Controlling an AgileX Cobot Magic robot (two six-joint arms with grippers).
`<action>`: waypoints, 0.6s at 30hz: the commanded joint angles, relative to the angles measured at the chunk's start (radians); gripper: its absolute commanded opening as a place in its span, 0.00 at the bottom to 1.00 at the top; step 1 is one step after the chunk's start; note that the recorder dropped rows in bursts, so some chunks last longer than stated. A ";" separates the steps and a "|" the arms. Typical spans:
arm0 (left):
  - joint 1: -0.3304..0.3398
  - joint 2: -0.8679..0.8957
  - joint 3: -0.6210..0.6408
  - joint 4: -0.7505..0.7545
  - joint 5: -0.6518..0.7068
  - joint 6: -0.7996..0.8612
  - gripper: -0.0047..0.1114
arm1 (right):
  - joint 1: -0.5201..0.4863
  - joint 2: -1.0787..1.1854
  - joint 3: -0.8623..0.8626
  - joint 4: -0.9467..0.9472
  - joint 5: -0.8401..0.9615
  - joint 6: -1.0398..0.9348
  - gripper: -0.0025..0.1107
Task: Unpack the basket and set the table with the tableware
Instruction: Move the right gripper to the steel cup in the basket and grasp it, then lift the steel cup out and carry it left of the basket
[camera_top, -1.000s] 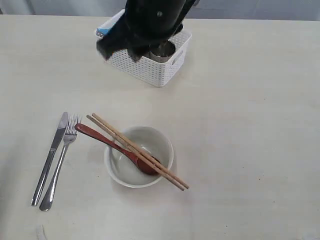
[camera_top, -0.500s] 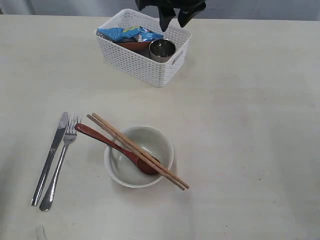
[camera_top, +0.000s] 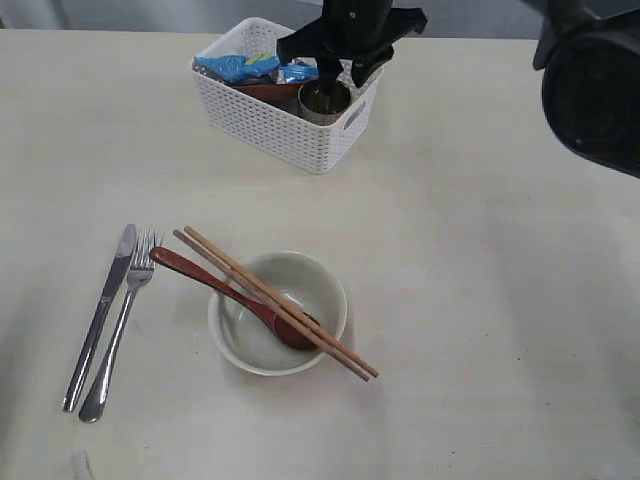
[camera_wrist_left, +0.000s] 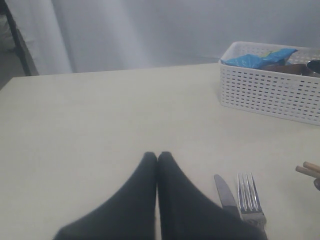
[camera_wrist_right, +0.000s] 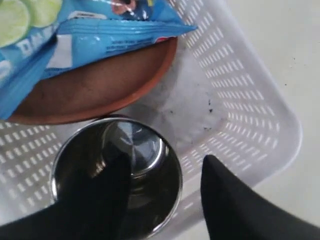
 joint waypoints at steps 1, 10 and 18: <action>0.002 -0.004 0.003 -0.006 -0.002 0.001 0.04 | -0.006 0.023 -0.009 -0.028 -0.011 -0.012 0.41; 0.002 -0.004 0.003 -0.006 -0.002 0.001 0.04 | -0.006 0.053 -0.009 -0.023 -0.037 -0.021 0.32; 0.002 -0.004 0.003 -0.006 -0.002 0.001 0.04 | -0.006 0.047 -0.009 -0.023 -0.073 -0.052 0.02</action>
